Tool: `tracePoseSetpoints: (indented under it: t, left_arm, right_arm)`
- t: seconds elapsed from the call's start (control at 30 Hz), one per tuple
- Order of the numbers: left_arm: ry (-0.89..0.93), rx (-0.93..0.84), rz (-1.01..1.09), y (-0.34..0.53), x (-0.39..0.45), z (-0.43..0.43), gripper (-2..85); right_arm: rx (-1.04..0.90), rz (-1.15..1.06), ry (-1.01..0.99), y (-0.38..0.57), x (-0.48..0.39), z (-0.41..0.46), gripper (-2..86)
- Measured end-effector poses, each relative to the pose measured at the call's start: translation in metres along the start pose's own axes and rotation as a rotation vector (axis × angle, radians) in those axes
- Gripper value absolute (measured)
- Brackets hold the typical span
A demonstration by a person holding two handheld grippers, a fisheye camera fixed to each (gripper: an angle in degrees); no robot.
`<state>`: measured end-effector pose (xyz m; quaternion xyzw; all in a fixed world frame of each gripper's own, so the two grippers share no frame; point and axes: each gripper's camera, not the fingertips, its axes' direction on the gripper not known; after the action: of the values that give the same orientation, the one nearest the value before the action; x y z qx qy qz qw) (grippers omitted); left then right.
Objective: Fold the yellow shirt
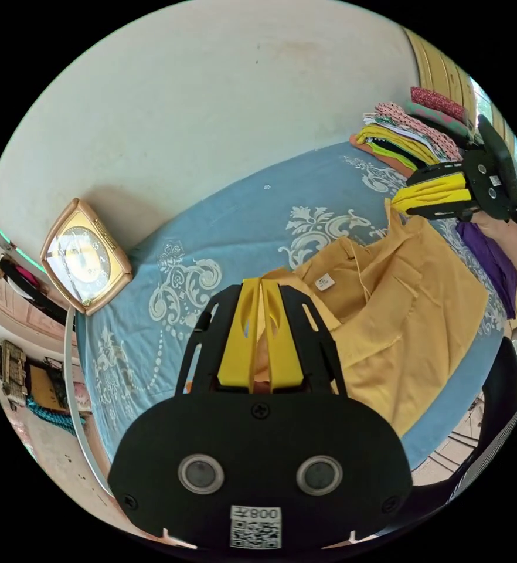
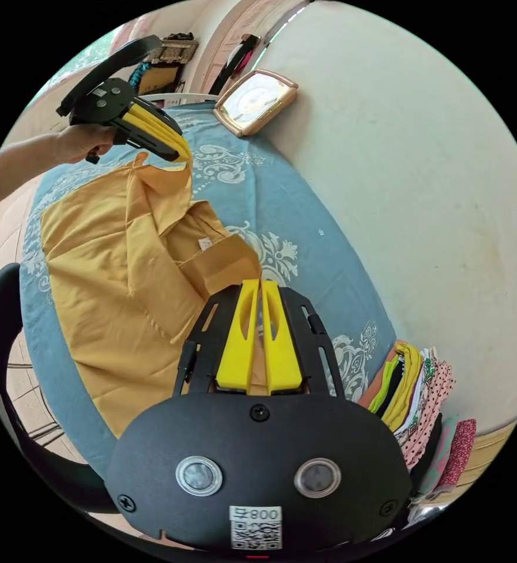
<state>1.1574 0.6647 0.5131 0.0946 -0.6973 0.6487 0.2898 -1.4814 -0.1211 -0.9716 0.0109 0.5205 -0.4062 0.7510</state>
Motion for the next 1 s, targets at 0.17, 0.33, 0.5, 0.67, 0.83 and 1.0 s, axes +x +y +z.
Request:
tracePoseSetpoints:
  t: [0.17,0.33,0.5,0.67,0.83,1.0]
  left_arm:
    - [0.127,-0.004,-0.124,-0.015,-0.031,0.017,6.5]
    - [0.273,0.021,-0.094,0.026,-0.014,0.010,7.3]
    - [0.226,-0.067,-0.011,0.070,0.021,0.013,7.9]
    - [0.122,-0.119,0.013,0.081,0.037,0.020,7.9]
    - [0.112,-0.131,0.032,0.078,0.045,0.030,7.9]
    - [0.103,-0.116,0.048,0.079,0.052,0.031,7.9]
  right_arm:
    - [-0.101,0.125,-0.190,-0.028,0.046,0.043,6.4]
    - [0.009,0.146,-0.293,-0.001,0.032,0.027,6.7]
    - [-0.044,-0.092,-0.181,0.046,-0.059,0.020,8.1]
    - [-0.027,-0.299,0.097,0.072,-0.125,0.028,6.3]
    - [-0.035,-0.322,0.098,0.072,-0.132,0.049,5.9]
    - [-0.078,-0.332,0.047,0.075,-0.132,0.065,6.3]
